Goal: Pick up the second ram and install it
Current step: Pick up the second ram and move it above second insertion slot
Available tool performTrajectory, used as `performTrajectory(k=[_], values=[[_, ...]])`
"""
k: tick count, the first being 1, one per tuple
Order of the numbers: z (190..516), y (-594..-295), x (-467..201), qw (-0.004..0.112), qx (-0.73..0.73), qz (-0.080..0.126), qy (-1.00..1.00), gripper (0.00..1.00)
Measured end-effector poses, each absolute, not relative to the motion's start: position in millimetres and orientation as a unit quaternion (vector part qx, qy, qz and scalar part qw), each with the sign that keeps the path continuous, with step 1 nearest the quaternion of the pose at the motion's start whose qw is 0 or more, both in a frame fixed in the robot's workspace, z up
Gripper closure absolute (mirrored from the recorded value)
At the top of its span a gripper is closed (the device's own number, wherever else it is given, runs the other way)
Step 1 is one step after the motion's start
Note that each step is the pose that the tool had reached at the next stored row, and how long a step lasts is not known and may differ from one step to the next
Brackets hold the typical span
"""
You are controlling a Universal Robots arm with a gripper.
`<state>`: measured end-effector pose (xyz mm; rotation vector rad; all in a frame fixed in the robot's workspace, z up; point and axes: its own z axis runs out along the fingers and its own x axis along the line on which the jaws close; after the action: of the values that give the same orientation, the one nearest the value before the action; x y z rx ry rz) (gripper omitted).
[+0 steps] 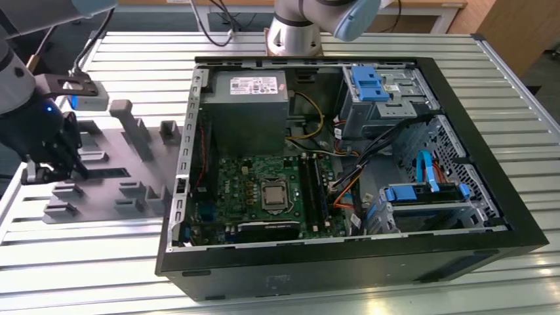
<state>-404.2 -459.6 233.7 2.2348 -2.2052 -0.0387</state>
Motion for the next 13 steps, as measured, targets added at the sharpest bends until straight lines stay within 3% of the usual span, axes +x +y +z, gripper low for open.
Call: performTrajectory(k=[13], values=[[275.8,-459.6,-404.2,0.001,0.712,-0.012,-0.702,0.86]])
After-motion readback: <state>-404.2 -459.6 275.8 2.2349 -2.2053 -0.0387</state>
